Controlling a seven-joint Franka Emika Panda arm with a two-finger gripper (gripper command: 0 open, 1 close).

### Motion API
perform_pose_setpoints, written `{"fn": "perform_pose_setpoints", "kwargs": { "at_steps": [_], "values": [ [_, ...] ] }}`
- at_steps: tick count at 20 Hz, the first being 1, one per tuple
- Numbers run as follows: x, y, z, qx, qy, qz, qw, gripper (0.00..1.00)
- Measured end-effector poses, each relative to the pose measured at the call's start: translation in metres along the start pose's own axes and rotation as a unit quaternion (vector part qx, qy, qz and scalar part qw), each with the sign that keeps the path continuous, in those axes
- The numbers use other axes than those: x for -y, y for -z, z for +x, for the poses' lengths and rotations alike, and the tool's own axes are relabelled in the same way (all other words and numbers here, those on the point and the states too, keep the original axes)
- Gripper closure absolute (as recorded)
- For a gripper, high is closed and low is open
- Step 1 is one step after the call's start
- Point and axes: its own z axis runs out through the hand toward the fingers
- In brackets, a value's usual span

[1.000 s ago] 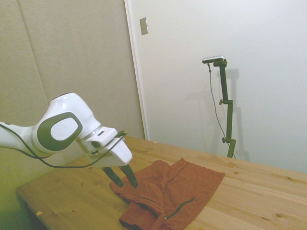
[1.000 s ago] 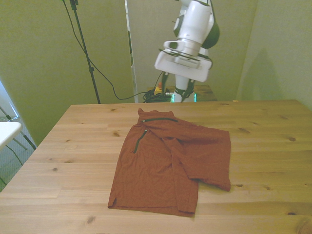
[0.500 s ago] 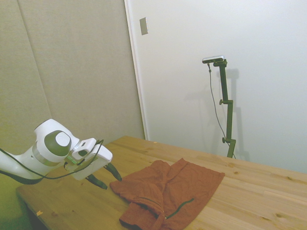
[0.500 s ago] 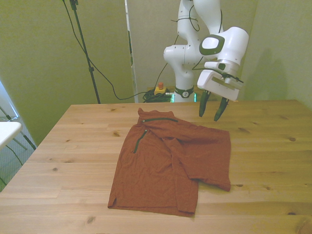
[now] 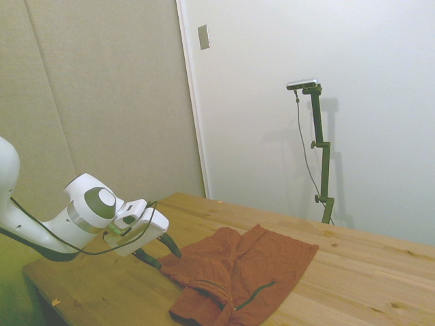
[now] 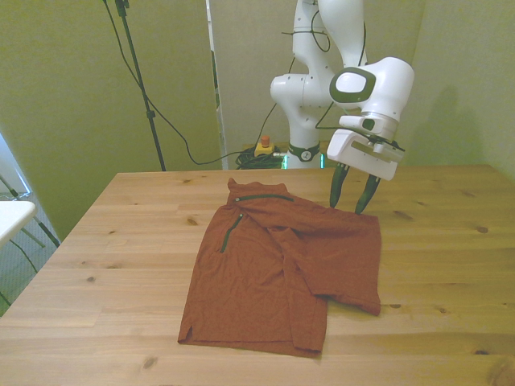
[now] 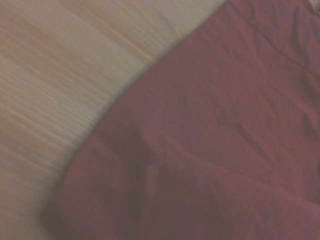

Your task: Fold the shorts

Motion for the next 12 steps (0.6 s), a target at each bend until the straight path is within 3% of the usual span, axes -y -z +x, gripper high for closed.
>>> {"fn": "perform_pose_setpoints", "kwargs": {
  "at_steps": [5, 12],
  "values": [
    [0.006, -0.003, 0.0, -0.003, -0.004, 0.011, 0.9999, 0.0],
    [0.026, 0.024, -0.018, -0.011, 0.01, 0.033, 0.9993, 0.0]
  ]
}}
